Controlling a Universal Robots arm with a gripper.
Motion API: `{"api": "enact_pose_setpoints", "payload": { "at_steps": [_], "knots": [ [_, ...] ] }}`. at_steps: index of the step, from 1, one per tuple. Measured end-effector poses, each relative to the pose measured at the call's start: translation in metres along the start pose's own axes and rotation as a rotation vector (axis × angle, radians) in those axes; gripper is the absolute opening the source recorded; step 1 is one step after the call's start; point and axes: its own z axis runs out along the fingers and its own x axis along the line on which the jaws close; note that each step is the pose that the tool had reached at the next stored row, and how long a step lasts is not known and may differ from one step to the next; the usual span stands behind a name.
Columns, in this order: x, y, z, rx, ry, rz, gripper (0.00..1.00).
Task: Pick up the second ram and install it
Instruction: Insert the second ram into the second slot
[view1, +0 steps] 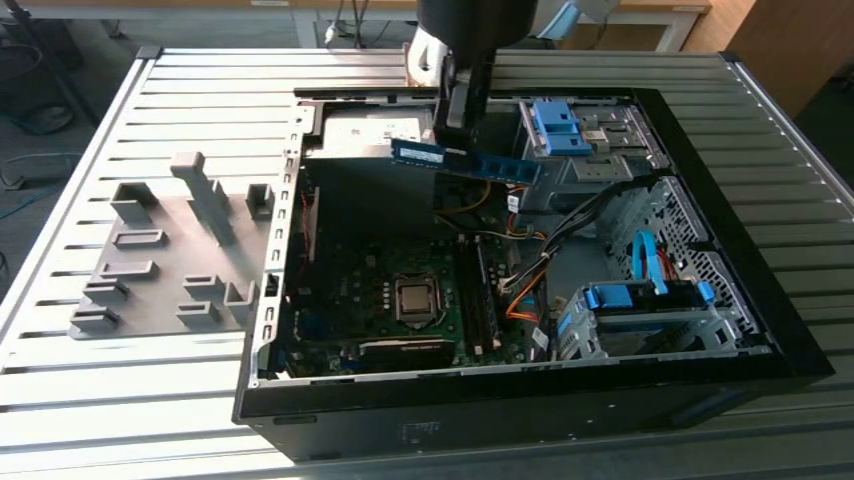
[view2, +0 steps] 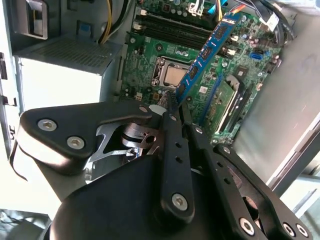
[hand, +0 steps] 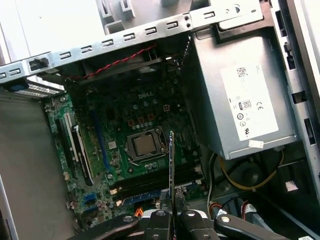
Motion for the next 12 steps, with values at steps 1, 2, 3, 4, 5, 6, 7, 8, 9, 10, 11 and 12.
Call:
{"api": "enact_pose_setpoints", "payload": {
  "at_steps": [1, 2, 3, 4, 5, 6, 7, 8, 9, 10, 11, 12],
  "knots": [
    [0.0, 0.0, 0.0, -0.0002, 0.0, 0.013, 0.14],
    [0.0, 0.0, 0.0001, -0.0003, 0.0001, 0.024, 0.14],
    [0.0, 0.0, 0.0001, -0.0004, 0.0001, 0.035, 0.14],
    [0.0, 0.0, 0.0002, -0.0006, 0.0001, 0.046, 0.14],
    [0.0, 0.0, 0.0003, -0.0007, 0.0001, 0.057, 0.14],
    [0.0, 0.0, 0.0003, -0.0008, 0.0001, 0.068, 0.14],
    [0.0, 0.0, 0.0004, -0.001, 0.0002, 0.079, 0.14],
    [0.0, 0.0, 0.0004, -0.0011, 0.0002, 0.09, 0.14],
    [0.0, 0.0, 0.0004, -0.0013, 0.0003, 0.101, 0.14],
    [0.0, 0.0, 0.0005, -0.0014, 0.0003, 0.11, 0.14],
    [0.0, 0.0, 0.0005, -0.0015, 0.0003, 0.118, 0.14],
    [0.0, 0.0, 0.0006, -0.0016, 0.0003, 0.127, 0.14]
  ]
}}
